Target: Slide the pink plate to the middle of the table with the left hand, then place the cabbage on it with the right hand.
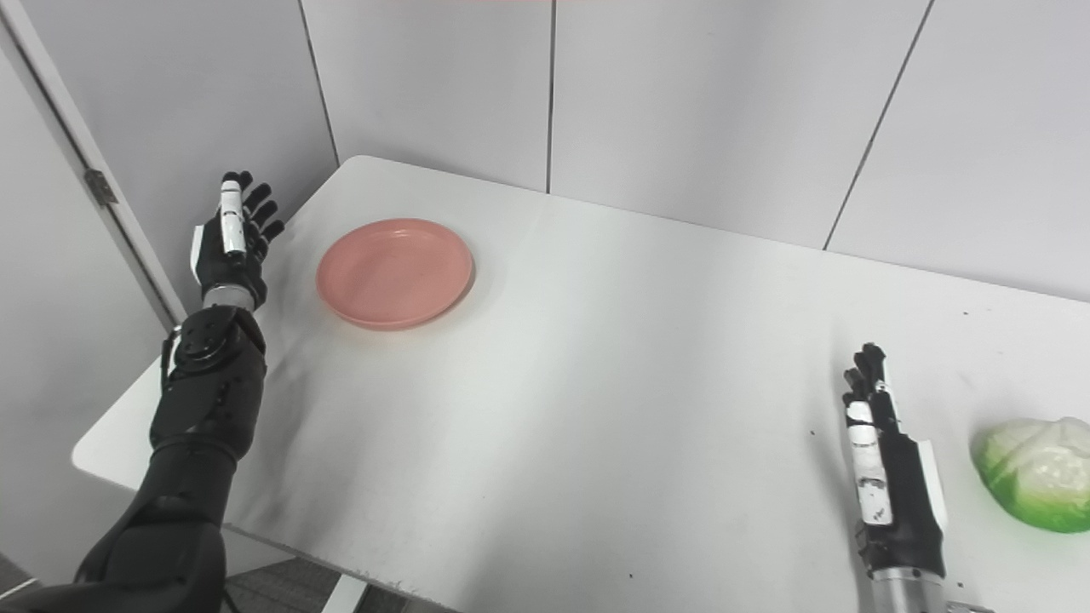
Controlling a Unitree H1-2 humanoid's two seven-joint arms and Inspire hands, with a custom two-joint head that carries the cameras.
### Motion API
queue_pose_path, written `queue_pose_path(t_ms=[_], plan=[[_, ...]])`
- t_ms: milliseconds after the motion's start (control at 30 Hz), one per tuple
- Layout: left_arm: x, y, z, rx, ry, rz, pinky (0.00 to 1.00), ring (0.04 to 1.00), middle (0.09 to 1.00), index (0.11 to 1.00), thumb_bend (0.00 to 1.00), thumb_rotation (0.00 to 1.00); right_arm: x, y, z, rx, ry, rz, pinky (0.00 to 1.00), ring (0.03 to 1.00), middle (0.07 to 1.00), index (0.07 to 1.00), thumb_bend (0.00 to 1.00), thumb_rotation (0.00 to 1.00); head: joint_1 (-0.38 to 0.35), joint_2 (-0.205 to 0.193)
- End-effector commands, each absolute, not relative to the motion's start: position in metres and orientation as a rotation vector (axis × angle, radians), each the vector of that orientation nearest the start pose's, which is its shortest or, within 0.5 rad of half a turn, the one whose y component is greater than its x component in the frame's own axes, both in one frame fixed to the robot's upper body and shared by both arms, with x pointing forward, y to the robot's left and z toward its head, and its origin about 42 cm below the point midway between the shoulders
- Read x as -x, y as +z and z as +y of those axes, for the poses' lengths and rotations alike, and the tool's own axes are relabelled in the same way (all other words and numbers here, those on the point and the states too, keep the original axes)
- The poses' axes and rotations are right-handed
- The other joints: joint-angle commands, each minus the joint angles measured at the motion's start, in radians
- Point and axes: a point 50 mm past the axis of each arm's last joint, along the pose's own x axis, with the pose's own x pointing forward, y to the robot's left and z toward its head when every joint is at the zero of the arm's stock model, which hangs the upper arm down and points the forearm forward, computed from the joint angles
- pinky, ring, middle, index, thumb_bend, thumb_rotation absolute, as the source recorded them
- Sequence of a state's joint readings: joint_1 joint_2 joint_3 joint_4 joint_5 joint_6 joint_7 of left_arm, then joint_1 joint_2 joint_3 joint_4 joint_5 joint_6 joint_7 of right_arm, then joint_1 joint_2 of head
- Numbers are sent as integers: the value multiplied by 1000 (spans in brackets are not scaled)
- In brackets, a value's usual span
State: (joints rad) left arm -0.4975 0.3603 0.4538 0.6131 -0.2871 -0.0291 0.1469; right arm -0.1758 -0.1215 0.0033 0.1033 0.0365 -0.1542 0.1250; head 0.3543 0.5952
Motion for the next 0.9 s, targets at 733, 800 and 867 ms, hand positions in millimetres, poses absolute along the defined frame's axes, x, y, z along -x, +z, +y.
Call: queue_pose_path(t_ms=[733, 800, 867], plan=[[-431, 124, 395, 213, 430, 16, 888, 896, 898, 886, 417, 1000, -332, 126, -233, 84, 150, -174, 996, 985, 999, 1000, 352, 1000, -18, 31], [-431, 120, 389, 215, 409, 21, 889, 894, 898, 887, 420, 1000, -331, 128, -232, 77, 152, -171, 1000, 991, 1000, 1000, 340, 1000, -22, 34], [-431, 116, 384, 211, 391, 29, 885, 892, 894, 883, 424, 1000, -331, 129, -231, 76, 153, -170, 1000, 992, 1000, 1000, 338, 1000, -25, 36]])
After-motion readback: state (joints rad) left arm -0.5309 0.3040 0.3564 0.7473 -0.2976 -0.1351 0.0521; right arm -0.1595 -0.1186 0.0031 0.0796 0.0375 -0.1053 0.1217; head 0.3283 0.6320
